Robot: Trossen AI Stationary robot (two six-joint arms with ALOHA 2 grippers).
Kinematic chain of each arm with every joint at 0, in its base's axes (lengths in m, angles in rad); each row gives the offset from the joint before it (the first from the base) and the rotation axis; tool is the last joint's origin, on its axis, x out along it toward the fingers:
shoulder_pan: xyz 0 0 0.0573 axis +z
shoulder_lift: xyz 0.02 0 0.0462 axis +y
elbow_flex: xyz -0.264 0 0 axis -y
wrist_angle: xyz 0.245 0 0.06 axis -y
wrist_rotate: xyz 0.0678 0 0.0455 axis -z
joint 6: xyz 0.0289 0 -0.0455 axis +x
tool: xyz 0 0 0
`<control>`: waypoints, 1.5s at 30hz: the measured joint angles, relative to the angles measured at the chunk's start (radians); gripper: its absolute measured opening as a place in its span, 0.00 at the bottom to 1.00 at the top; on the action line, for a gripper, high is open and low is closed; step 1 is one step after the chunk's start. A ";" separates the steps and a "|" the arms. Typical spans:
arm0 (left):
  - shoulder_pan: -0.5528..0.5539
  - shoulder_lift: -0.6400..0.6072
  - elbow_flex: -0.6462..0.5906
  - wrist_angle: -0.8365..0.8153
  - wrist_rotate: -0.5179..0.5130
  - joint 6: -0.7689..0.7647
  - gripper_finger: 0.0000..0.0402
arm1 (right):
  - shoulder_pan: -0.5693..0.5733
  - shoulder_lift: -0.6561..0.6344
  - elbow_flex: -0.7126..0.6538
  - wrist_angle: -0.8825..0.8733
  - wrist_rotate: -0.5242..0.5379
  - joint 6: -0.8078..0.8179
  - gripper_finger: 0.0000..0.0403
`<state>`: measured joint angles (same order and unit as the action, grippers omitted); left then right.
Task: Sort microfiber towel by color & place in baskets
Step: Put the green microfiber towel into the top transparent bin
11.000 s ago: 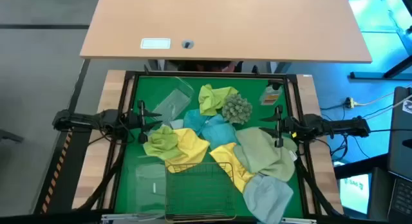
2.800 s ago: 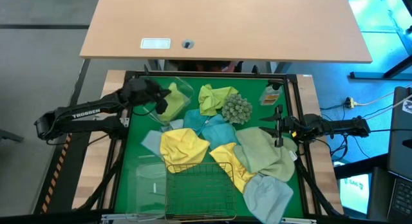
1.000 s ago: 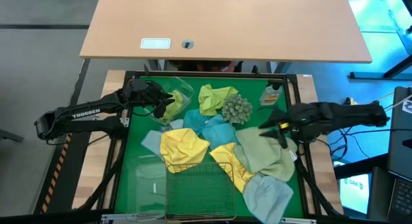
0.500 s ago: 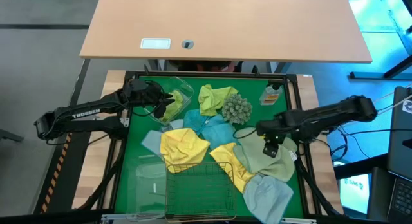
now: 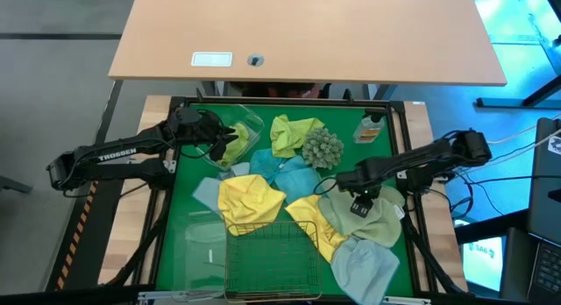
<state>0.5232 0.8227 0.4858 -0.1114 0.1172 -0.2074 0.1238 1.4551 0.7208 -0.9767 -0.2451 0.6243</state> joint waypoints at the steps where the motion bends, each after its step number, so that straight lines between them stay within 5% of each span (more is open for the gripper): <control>1: 0.000 0.000 0.000 0.000 0.000 0.000 0.33 | 0.000 0.009 0.000 0.007 0.000 0.000 0.41; 7: 0.000 0.000 0.000 0.000 0.000 0.000 0.33 | 0.000 0.047 0.000 0.044 0.000 -0.002 0.35; 15: 0.000 0.000 0.000 0.000 0.000 0.000 0.33 | 0.000 0.047 0.000 0.043 0.001 -0.035 0.03; 25: -0.016 0.000 0.000 0.034 0.000 -0.001 0.33 | 0.000 0.047 0.034 -0.045 -0.013 -0.105 0.02; 33: -0.082 0.000 0.000 0.236 0.000 0.000 0.33 | 0.000 0.046 0.266 -0.280 0.084 -0.251 0.02; 45: -0.182 0.003 0.000 0.412 -0.001 0.000 0.33 | 0.000 0.046 0.728 -0.434 0.420 -0.430 0.01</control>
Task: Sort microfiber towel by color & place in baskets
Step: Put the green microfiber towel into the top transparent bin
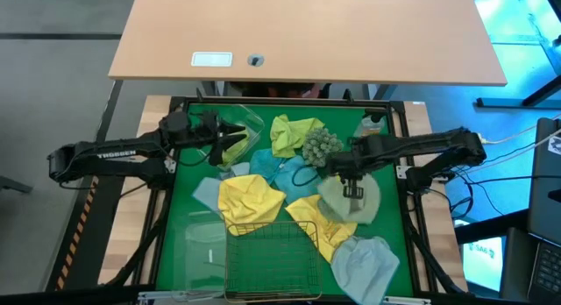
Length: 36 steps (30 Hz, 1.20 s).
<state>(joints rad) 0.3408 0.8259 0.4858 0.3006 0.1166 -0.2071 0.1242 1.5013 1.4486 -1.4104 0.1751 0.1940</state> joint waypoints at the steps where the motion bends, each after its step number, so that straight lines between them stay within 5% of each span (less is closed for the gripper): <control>1: -0.009 0.003 0.000 0.014 0.000 0.000 0.33 | 0.000 0.000 0.033 0.005 0.022 -0.021 0.01; 10: -0.091 0.104 0.000 0.262 -0.012 0.008 0.33 | 0.000 0.000 0.223 0.101 0.130 -0.177 0.01; 23: -0.171 0.361 0.000 0.678 -0.050 0.008 0.33 | 0.000 0.000 0.250 0.397 0.130 -0.370 0.01; 36: -0.251 0.537 0.134 0.703 -0.049 0.108 0.33 | 0.000 0.006 0.251 0.706 0.131 -0.510 0.01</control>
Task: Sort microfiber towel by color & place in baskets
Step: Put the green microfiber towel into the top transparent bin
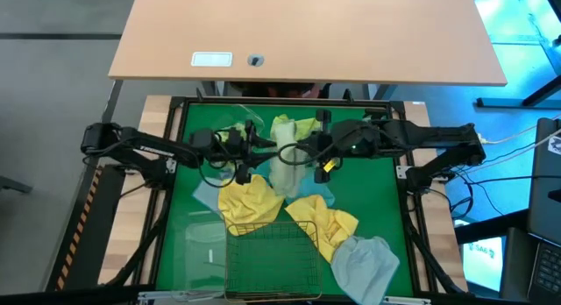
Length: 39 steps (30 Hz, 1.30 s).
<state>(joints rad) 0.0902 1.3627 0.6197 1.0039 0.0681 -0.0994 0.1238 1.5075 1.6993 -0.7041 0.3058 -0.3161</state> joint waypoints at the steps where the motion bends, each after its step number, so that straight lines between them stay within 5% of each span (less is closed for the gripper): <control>1: -0.004 0.015 0.017 0.000 0.000 0.007 0.33 | 0.000 0.001 0.000 0.009 0.000 -0.008 0.01; 20: -0.011 0.197 0.219 -0.031 -0.021 0.038 0.32 | 0.000 0.054 0.000 0.058 -0.010 -0.035 0.01; 32: -0.011 0.198 0.219 -0.033 -0.022 0.086 0.02 | 0.000 0.053 0.000 0.026 0.014 -0.032 0.01; 39: -0.010 0.198 0.219 -0.048 -0.027 0.087 0.01 | 0.001 0.017 0.000 -0.059 0.035 0.010 0.01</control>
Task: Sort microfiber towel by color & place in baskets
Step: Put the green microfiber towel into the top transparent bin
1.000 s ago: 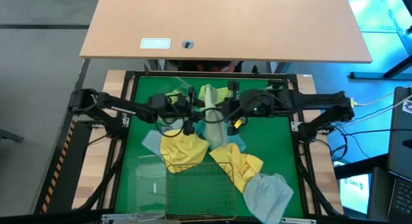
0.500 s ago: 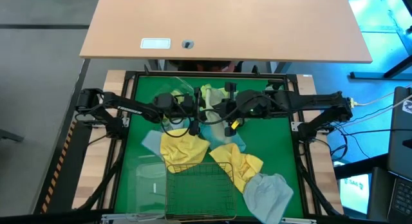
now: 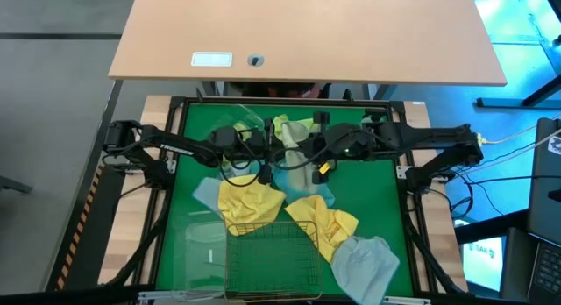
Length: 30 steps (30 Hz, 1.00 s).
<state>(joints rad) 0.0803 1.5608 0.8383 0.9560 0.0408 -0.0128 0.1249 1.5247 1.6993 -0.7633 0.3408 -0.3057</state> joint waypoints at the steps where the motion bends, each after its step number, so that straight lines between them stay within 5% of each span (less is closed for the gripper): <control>1: 0.000 0.000 0.000 -0.005 -0.001 0.000 0.01 | 0.000 -0.007 0.000 -0.013 0.002 0.014 0.01; 21: 0.010 -0.038 0.000 -0.003 -0.002 0.000 0.00 | -0.001 -0.051 0.000 -0.153 0.006 0.067 0.02; 30: 0.031 -0.092 0.000 -0.009 0.006 -0.003 0.00 | -0.001 -0.051 0.000 -0.160 0.025 0.078 0.29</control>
<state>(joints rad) 0.1117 1.4693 0.8379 0.9474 0.0467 -0.0162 0.1238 1.4742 1.6989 -0.9236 0.3654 -0.2278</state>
